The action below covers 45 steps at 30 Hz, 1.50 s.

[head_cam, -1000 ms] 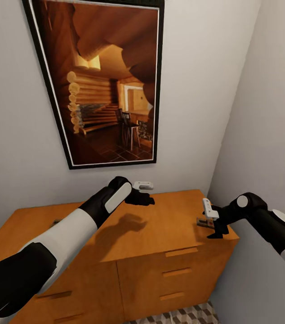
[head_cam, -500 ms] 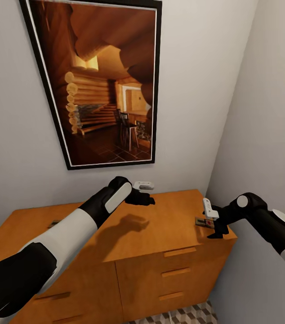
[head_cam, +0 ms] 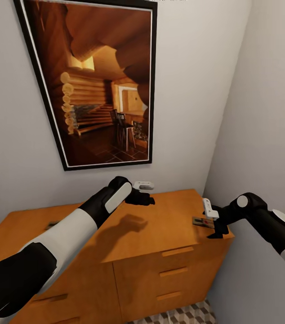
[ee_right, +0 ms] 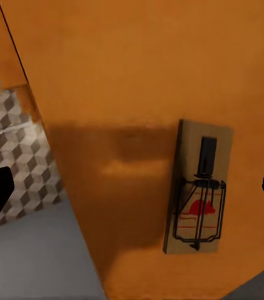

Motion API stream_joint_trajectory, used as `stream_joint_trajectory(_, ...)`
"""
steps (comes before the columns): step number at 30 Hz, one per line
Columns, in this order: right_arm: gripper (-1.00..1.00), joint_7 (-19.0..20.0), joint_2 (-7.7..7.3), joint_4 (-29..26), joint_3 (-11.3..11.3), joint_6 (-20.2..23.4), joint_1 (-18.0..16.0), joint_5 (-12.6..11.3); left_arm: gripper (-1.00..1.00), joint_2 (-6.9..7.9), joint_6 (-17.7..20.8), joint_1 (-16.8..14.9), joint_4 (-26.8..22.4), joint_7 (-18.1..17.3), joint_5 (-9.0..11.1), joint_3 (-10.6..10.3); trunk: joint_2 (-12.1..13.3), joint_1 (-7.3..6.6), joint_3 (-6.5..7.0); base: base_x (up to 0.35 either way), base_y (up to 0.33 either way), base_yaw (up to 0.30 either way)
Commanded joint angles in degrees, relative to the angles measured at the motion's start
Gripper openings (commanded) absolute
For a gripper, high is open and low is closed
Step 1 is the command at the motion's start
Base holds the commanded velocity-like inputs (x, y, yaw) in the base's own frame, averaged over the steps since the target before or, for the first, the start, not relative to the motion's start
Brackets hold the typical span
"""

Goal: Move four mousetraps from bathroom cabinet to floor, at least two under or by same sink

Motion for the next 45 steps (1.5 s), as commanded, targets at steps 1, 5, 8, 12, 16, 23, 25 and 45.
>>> stream_joint_trajectory(1, 1.0, 0.2, -0.06, -0.1, 0.1, 0.6, -0.1, 0.0, 1.0, 0.03, 0.1, -0.1, -0.1, 0.5, 0.6, -0.2, -0.1, 0.01, -0.06, 0.0, 0.0, -0.189)
stream_joint_trajectory(5, 1.0, 0.2, -0.12, -0.1, 0.1, 0.6, -0.1, 0.0, 1.0, 0.02, 0.1, -0.1, -0.1, 0.5, 0.6, -0.2, -0.1, 0.01, 0.02, 0.0, 0.0, -0.125)
stream_joint_trajectory(8, 1.0, 0.1, -0.16, -0.1, 0.1, 0.6, -0.1, -0.1, 1.0, 0.02, 0.1, -0.1, -0.1, 0.5, 0.6, -0.2, -0.1, 0.01, 0.04, 0.0, 0.0, -0.045)
stream_joint_trajectory(12, 1.0, 0.1, -0.18, -0.1, 0.1, 0.6, -0.1, -0.1, 1.0, 0.02, 0.1, -0.1, -0.2, 0.5, 0.6, -0.2, -0.1, 0.01, 0.05, 0.0, 0.0, -0.021)
stream_joint_trajectory(16, 1.0, 0.1, -0.13, 0.2, 0.1, 0.6, 0.2, -0.1, 1.0, 0.02, 0.1, -0.1, -0.2, 0.5, 0.6, -0.2, -0.1, 0.01, 0.05, 0.001, 0.0, -0.007)
stream_joint_trajectory(23, 1.0, 0.1, -0.11, 0.3, 0.1, 0.5, 0.6, -0.2, 1.0, 0.02, 0.2, -0.1, -0.2, 0.5, 0.7, -0.2, -0.1, 0.01, 0.05, 0.131, 0.0, -0.002)
stream_joint_trajectory(25, 1.0, 0.1, -0.11, 0.3, 0.1, 0.5, 0.7, -0.2, 1.0, 0.02, 0.2, -0.1, -0.2, 0.5, 0.6, -0.2, -0.1, 0.01, 0.06, 0.256, 0.0, -0.001)
stream_joint_trajectory(45, 1.0, 0.1, 0.02, 0.2, 0.1, 0.2, 0.7, -0.3, 1.0, 0.02, 0.2, -0.1, -0.2, 0.5, 0.6, -0.2, -0.1, 0.01, 0.06, 0.047, 0.0, 0.0)
